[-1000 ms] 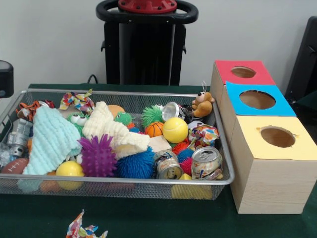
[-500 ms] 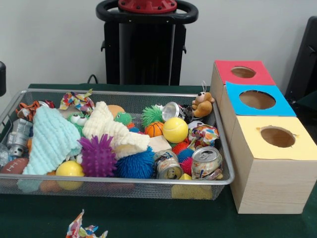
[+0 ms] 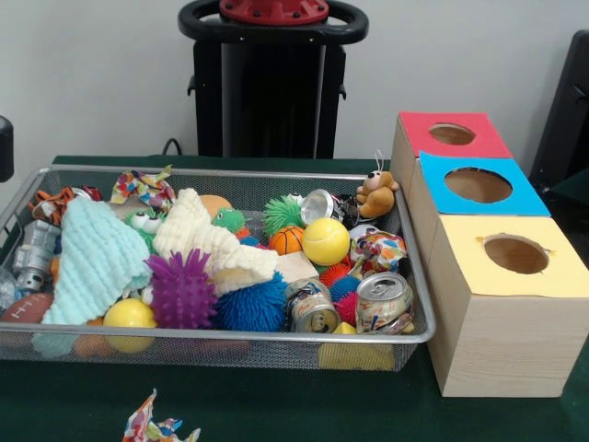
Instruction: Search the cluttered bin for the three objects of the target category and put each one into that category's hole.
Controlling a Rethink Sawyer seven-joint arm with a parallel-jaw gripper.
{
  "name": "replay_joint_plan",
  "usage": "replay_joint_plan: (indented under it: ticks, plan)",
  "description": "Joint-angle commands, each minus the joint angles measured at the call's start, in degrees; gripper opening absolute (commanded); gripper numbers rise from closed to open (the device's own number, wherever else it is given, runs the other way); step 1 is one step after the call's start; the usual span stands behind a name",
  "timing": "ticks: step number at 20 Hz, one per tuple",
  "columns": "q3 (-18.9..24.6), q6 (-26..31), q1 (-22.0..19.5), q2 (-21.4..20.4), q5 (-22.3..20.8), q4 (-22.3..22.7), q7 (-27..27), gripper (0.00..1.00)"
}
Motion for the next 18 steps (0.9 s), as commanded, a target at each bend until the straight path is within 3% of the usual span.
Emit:
replay_joint_plan:
  ticks: [1, 18]
  plan:
    - [5.0, 5.3, 0.4, 0.1, -0.1, 5.2, -5.1, 1.0]
    - [3.9, 4.9, 0.0, 1.5, -0.9, 9.1, -4.7, 1.0]
